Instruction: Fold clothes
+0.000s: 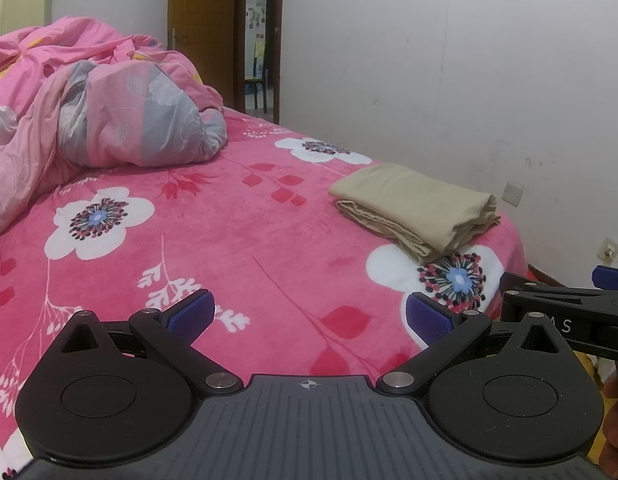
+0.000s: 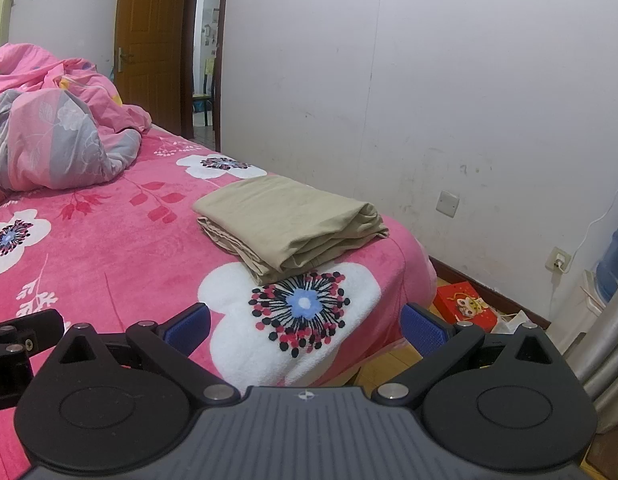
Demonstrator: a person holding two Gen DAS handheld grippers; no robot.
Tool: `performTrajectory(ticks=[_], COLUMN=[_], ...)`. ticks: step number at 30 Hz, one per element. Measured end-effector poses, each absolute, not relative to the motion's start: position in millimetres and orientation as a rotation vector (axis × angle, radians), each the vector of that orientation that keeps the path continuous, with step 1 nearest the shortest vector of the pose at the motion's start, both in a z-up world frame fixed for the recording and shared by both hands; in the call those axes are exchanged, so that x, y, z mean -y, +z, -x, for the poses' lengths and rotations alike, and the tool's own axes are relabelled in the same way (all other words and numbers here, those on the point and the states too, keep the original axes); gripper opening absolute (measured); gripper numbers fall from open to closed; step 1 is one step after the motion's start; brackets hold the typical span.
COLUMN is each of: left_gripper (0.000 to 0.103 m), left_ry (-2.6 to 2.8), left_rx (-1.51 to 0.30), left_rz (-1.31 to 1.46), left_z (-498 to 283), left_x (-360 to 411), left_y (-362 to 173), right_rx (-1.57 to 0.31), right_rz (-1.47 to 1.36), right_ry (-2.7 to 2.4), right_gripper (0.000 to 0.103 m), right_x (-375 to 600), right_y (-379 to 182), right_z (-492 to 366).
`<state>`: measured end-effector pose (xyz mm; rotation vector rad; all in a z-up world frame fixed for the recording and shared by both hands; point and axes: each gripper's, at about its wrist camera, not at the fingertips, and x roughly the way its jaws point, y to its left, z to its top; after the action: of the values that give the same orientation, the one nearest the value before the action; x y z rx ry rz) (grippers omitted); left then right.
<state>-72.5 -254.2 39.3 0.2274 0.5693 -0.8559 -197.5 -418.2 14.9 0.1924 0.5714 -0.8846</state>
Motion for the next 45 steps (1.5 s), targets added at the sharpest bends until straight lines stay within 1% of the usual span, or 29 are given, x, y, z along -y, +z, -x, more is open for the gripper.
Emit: performTrajectory(ticks=[45], left_gripper=[0.103], left_ry=[-0.854], left_rx=[-0.569], left_rz=[-0.23], left_z=[72.6], left_x=[252.0], left_y=[38.5], right_rx=[-0.576], right_rz=[-0.192], right_ry=[-0.884], right_gripper=[0.103], right_x=[415.2], right_y=[14.1], right_z=[196.6])
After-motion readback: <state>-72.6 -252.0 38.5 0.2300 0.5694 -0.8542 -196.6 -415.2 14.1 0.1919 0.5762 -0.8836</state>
